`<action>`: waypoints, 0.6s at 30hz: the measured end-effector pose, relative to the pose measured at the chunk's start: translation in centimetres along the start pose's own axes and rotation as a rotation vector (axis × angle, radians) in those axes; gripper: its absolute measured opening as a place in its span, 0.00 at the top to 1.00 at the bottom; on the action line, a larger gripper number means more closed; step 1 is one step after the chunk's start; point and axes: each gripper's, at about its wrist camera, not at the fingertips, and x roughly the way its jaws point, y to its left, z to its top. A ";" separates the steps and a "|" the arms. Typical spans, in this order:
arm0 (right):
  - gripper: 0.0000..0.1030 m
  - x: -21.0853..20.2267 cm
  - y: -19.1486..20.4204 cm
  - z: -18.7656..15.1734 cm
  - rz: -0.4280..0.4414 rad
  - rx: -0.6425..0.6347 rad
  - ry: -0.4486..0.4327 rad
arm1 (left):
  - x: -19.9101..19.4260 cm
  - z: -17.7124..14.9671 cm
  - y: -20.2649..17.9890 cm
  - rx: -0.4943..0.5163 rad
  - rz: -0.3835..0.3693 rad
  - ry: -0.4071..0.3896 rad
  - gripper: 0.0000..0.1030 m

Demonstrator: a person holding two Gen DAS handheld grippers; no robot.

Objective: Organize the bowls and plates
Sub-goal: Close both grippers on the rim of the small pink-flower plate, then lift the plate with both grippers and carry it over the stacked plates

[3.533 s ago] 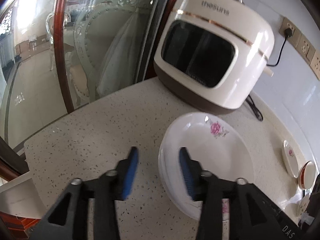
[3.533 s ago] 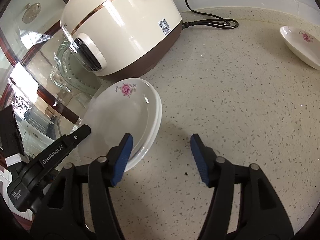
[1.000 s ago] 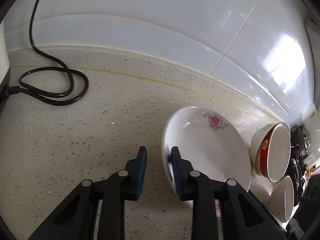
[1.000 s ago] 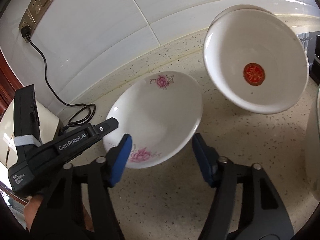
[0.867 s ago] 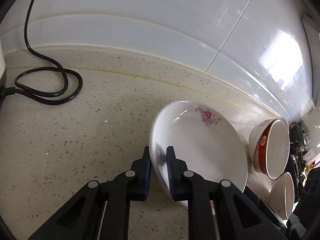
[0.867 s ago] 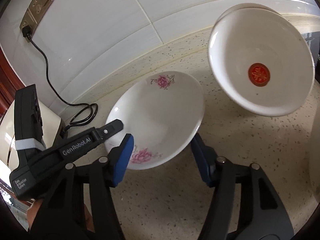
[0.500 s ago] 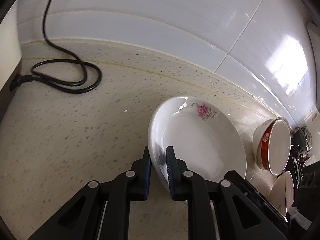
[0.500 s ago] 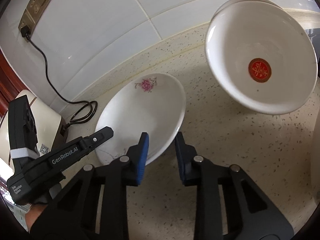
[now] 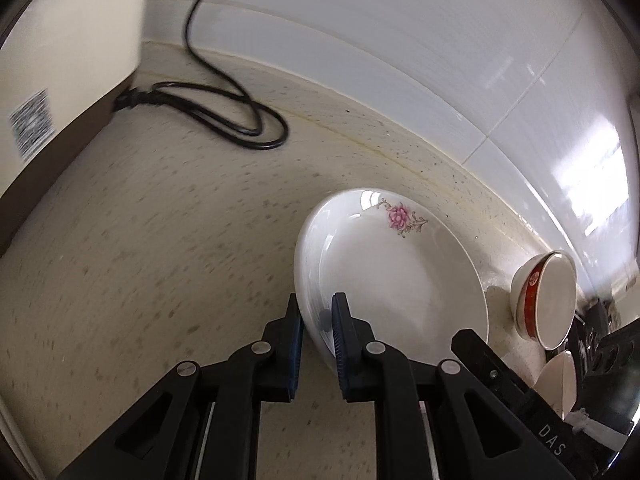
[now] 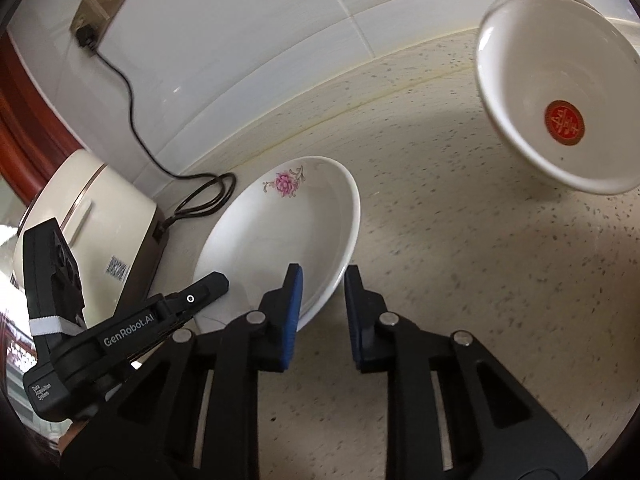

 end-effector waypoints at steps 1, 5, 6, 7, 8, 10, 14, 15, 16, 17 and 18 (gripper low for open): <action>0.76 -0.1 0.2 0.0 0.004 -0.007 0.000 | -0.3 -0.3 0.4 -0.018 -0.004 -0.003 0.86; 0.76 -0.5 1.1 -0.4 0.018 -0.042 0.001 | -1.2 -1.2 1.3 -0.060 -0.007 -0.015 0.86; 0.76 -0.7 1.3 -0.5 0.024 -0.049 0.002 | -1.5 -1.3 1.6 -0.071 -0.009 -0.017 0.86; 0.76 -0.9 1.5 -0.6 0.031 -0.057 0.002 | -1.7 -1.6 1.7 -0.088 -0.016 -0.021 0.86; 0.76 -1.1 1.7 -0.6 0.038 -0.060 0.001 | -2.0 -1.7 2.0 -0.098 -0.021 -0.025 0.86; 0.76 -1.5 2.4 -0.8 0.047 -0.081 -0.005 | -2.5 -2.0 2.1 -0.110 -0.023 -0.039 0.86; 0.76 -2.2 3.5 -1.2 0.056 -0.107 -0.007 | -4.3 -2.4 2.5 -0.121 -0.022 -0.072 0.86; 0.76 -2.4 3.8 -1.4 0.056 -0.115 -0.006 | -4.5 -2.5 2.6 -0.127 -0.023 -0.076 0.86; 0.76 -2.7 4.3 -1.5 0.056 -0.125 -0.008 | -5.0 -2.7 2.8 -0.137 -0.028 -0.081 0.86; 0.76 -3.0 4.5 -1.6 0.054 -0.132 -0.008 | -5.4 -2.9 2.9 -0.144 -0.034 -0.085 0.86; 0.76 -3.3 4.8 -1.7 0.054 -0.139 -0.008 | -5.6 -3.1 3.0 -0.150 -0.037 -0.089 0.86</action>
